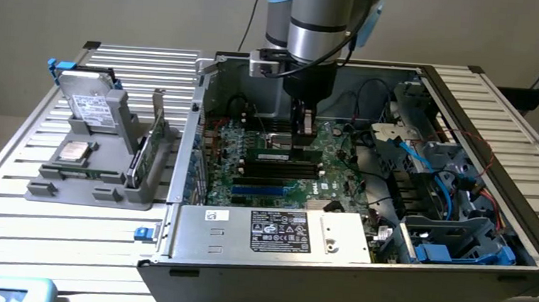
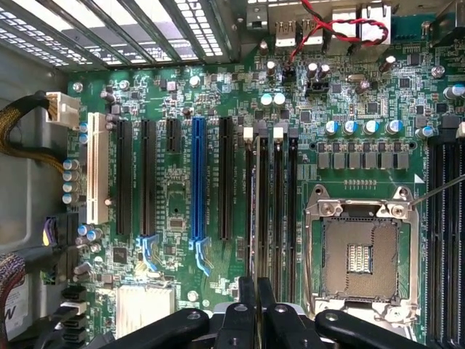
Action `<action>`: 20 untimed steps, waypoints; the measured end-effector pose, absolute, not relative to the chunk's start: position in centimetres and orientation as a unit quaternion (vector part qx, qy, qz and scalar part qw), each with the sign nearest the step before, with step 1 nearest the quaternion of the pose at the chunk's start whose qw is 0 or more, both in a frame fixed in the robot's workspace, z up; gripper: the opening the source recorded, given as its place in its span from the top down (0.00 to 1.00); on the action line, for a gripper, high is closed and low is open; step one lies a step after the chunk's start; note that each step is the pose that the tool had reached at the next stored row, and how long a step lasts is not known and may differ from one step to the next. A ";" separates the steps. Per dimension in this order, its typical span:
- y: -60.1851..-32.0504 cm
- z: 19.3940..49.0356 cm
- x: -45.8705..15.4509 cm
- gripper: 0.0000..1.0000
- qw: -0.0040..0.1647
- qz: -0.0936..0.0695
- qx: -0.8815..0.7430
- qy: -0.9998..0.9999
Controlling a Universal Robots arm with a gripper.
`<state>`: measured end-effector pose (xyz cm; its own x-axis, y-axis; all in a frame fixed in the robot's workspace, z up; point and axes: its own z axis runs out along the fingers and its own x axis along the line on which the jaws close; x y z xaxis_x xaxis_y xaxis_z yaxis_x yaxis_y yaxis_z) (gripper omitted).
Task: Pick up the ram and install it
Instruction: 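Insert the ram into the slot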
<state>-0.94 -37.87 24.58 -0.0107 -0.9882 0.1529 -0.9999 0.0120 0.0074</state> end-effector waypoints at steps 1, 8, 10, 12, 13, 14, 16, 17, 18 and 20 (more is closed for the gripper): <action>-37.9 24.6 -0.9 0.87 0.057 0.051 0.701 -0.709; -38.5 24.5 -1.0 0.87 0.051 0.045 0.701 -0.709; -38.6 24.4 -1.0 0.87 0.050 0.044 0.702 -0.710; -38.6 24.2 -1.0 0.87 0.050 0.044 0.701 -0.710; -38.6 24.2 -1.0 0.87 0.050 0.044 0.701 -0.710; -38.6 24.1 -1.0 0.87 0.050 0.044 0.701 -0.710; -38.6 24.0 -1.0 0.87 0.050 0.044 0.701 -0.710; -38.6 24.0 -1.0 0.87 0.050 0.044 0.701 -0.710; -38.6 23.9 -1.0 0.87 0.050 0.044 0.701 -0.710; -38.6 23.8 -1.0 0.87 0.050 0.044 0.701 -0.710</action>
